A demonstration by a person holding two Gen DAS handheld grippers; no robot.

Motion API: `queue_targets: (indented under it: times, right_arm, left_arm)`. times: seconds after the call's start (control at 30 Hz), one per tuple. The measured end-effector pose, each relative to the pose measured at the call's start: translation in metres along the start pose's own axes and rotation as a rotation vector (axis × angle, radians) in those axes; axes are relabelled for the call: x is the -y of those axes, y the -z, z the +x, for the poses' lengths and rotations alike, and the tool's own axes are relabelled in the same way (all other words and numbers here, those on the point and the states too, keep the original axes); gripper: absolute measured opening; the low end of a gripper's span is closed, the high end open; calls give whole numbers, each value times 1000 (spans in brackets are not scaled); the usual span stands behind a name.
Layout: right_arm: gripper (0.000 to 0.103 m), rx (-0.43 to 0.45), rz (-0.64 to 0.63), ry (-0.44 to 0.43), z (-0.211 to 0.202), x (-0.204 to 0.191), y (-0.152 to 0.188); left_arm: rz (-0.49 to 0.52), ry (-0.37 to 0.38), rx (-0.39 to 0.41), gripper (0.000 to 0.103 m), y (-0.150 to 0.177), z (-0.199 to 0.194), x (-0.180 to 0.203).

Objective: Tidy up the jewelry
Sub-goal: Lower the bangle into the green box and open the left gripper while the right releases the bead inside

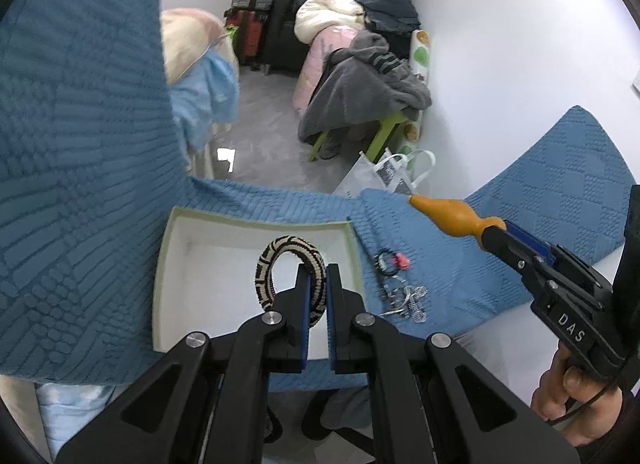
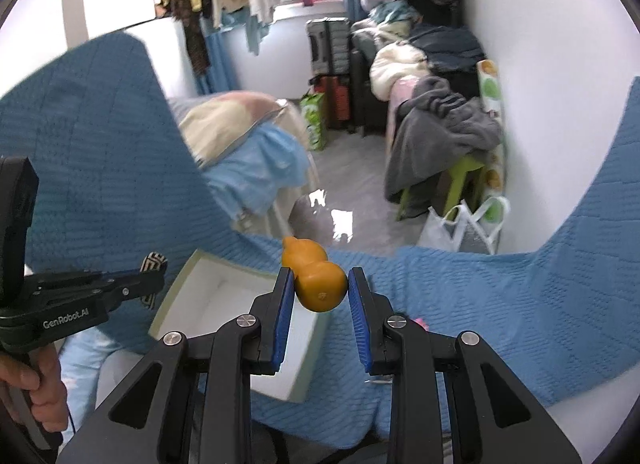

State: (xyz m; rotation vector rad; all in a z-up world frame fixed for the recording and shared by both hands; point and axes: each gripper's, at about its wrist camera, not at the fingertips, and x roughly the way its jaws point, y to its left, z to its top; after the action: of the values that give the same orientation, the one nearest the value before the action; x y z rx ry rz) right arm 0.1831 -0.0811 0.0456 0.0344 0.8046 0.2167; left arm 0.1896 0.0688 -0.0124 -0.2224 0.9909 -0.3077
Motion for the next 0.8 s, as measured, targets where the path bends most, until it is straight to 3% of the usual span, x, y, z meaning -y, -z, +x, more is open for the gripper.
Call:
queue_targets:
  times: [0.47,0.7,0.77,0.8]
  right_arm:
    - [25,-232,-31,-68,89,-34,63]
    - [25,-286,-42,-75,104,-39,77]
    - [26,-287,-40,-87,102,-40,76]
    - [26,-282,-45,-102,99,-41,75]
  left_arm:
    - [-54,-44,-105,6,39,63,-45]
    - [-78,-46,-105,7,48,64,-54]
    - [-82,-35,-95,11,48,60,-54]
    - [-85,-34,-91,23,48,57,-55]
